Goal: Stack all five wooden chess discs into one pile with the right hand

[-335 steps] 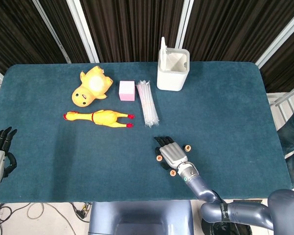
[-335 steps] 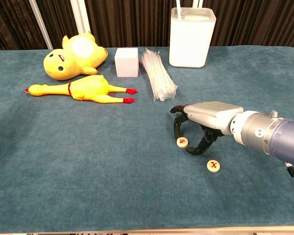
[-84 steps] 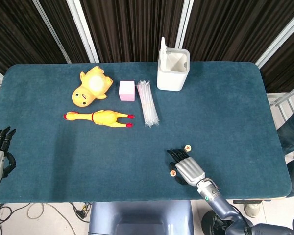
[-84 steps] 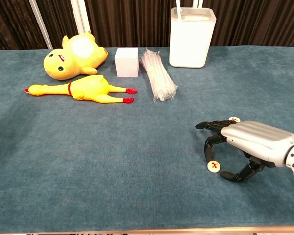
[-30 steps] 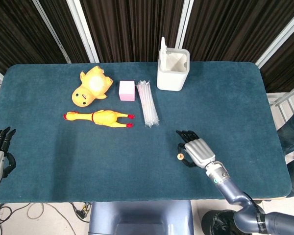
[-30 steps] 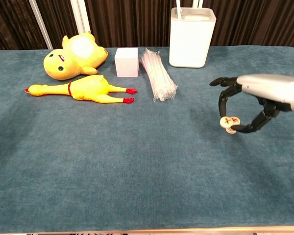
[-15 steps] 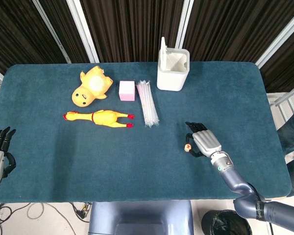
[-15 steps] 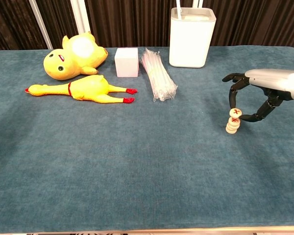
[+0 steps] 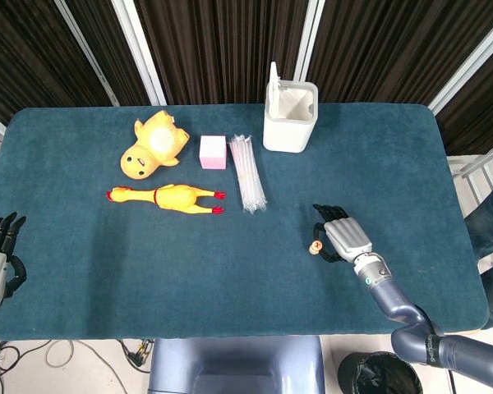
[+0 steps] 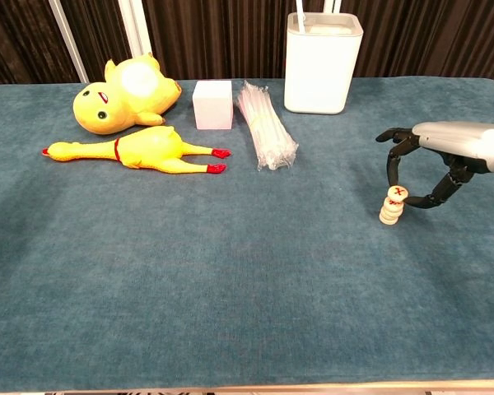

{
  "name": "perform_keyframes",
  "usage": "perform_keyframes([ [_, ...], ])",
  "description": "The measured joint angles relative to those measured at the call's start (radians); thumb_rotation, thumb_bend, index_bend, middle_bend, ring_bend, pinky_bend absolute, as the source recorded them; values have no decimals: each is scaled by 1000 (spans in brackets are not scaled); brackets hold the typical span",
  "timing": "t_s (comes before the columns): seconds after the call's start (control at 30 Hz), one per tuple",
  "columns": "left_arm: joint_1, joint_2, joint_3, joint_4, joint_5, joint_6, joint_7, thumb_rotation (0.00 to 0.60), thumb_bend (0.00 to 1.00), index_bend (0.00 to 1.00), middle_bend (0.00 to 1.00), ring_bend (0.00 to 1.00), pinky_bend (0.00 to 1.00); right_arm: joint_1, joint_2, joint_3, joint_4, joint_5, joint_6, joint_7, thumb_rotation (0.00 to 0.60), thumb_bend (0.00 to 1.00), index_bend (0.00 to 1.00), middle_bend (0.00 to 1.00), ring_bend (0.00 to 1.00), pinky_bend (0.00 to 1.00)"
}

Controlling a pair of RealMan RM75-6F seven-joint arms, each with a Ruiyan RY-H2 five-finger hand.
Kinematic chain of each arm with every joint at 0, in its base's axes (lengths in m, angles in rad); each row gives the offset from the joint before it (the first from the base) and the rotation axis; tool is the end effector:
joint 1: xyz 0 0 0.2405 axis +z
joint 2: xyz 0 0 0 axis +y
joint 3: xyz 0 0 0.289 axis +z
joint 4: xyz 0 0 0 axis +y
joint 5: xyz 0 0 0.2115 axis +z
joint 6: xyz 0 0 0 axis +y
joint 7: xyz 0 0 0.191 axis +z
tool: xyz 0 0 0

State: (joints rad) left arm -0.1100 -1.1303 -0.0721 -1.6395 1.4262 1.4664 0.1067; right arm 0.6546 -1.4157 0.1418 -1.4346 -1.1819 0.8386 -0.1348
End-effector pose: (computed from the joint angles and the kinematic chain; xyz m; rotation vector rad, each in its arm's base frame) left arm -0.3403 0.2431 0.1709 -1.3602 -0.8696 -0.8425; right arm -0.2345 -0.4026 -0.0027 1.8501 -1.0923 0.8067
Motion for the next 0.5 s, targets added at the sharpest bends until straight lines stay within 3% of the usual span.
perform_keyframes([
  [0.5, 0, -1, 0, 0, -1, 1, 2, 600, 824, 74, 0, 0, 63, 1, -3, -12, 3, -10, 6, 6, 600, 393, 504, 0, 0, 87],
])
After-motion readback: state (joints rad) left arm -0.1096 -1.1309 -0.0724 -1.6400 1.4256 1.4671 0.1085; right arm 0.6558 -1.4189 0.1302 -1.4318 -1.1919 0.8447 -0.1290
